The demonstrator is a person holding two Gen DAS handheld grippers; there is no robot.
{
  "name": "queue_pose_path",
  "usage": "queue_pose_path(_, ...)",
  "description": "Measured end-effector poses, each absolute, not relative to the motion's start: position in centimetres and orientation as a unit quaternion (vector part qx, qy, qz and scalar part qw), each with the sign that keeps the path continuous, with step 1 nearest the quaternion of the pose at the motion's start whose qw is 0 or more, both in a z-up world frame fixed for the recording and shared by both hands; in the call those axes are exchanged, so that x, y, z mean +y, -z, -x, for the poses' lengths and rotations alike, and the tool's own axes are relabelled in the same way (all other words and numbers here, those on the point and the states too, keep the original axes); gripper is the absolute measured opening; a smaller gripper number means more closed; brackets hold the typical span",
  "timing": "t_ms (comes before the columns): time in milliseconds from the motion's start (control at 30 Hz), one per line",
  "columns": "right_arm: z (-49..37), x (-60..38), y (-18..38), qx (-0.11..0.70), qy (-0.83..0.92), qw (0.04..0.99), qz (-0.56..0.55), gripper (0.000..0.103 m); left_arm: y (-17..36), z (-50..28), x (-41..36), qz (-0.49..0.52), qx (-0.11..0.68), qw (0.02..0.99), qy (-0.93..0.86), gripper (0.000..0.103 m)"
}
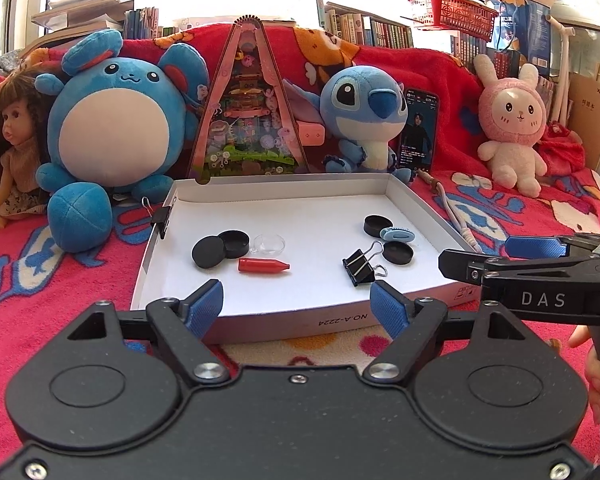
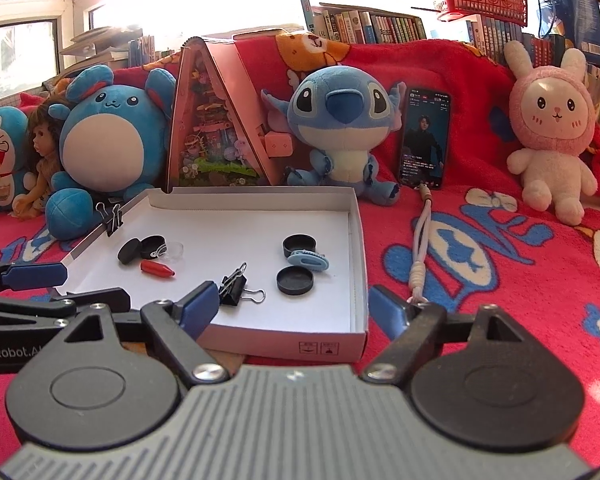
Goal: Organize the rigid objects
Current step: 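Move both open grippers back out of the box toward the items on the blanket, then close the left gripper on a brown nut while the right gripper grasps a blue hair clip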
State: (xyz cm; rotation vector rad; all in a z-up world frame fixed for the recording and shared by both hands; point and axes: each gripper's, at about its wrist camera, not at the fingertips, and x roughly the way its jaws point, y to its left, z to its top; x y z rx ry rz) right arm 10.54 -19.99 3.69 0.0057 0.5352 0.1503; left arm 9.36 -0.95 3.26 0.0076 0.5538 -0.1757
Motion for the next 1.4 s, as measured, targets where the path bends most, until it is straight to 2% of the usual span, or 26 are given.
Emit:
queue_pose_path(633,-6.5,-21.1,-2.5,0.241,-0.049,0.969,0.000,0.094,-0.5,-5.0,-2.5,-0.044,0.262,0.958,0.108,0.080)
queue_pose_path(800,-5.0,-21.2,-1.8,0.233,-0.056,0.971,0.016,0.103,0.5,-4.3,-2.2,-0.042,0.274,0.955,0.105,0.080)
queue_pose_path(1100,-2.6,-20.8,-0.1,0.236,-0.067,0.969,0.043,0.103,1.8,-2.9,-2.0,-0.045,0.283,0.953,0.096,0.080)
queue_pose_path(1400,-0.6,-21.4,0.8,0.233,-0.050,0.971,0.032,0.102,1.3,-1.2,-1.5,-0.034,0.277,0.956,0.093,0.071)
